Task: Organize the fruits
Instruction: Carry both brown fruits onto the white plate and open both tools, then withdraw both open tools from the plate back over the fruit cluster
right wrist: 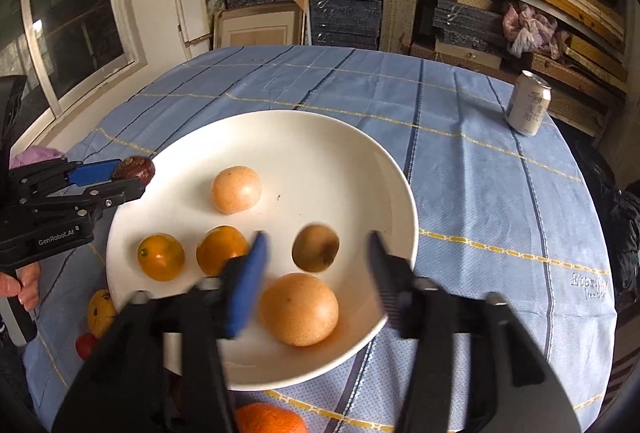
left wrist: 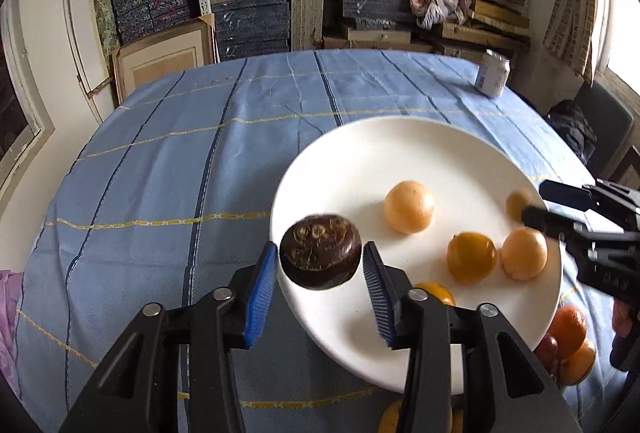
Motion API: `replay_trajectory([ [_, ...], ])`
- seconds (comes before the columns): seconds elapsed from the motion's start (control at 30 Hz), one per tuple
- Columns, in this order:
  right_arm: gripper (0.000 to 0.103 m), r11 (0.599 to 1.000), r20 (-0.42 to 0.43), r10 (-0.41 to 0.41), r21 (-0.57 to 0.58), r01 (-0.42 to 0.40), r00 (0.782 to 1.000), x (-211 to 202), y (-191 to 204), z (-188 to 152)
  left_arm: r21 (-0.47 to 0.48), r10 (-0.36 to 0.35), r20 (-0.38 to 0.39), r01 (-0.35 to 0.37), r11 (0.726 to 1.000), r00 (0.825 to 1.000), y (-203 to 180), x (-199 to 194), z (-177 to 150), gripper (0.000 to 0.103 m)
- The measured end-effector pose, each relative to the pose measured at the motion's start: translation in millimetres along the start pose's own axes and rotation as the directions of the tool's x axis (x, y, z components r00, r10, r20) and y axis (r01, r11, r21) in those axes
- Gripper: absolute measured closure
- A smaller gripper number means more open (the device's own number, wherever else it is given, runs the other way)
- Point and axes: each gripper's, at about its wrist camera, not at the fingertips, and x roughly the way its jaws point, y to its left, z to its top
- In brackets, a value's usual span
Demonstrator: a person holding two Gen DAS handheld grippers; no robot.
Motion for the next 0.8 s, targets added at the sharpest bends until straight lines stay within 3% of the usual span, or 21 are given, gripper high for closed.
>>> replay_trajectory([
  [0.03,0.012,1.000,0.014,-0.005,0.021,0.004,1.000,-2.5,-3.6,0.2,-0.019,0.012,0.019,-0.012,1.000,1.000,2.3,-2.5,1.2,0.018],
  [0.07,0.012,1.000,0.025,-0.002,0.022,0.002,1.000,-6.1,-5.2,0.6,-0.034,0.028,0.045,-0.026,0.999,0.999,4.1,-7.1,2.6,0.003],
  [0.17,0.012,0.999,0.053,-0.042,-0.010,0.043,0.998,-18.2,-3.4,0.0,-0.025,0.044,0.089,-0.042,0.999,0.995,3.9,-19.3,6.4,0.003],
  [0.4,0.012,0.999,0.077,-0.043,-0.005,0.043,0.996,-55.3,-1.8,-17.9,-0.006,0.032,0.071,-0.032,0.999,0.997,-3.8,-40.2,-3.5,0.003],
  [0.63,0.012,0.999,0.054,-0.041,-0.009,0.042,0.998,-93.2,6.4,-68.6,0.098,0.040,0.050,-0.044,0.994,0.998,-22.5,-68.0,-54.4,0.003],
  [0.8,0.012,0.999,0.007,-0.041,0.004,0.041,0.999,-104.5,6.6,-110.2,0.109,0.035,0.020,-0.037,0.993,0.999,-21.4,-77.2,-100.6,0.003],
])
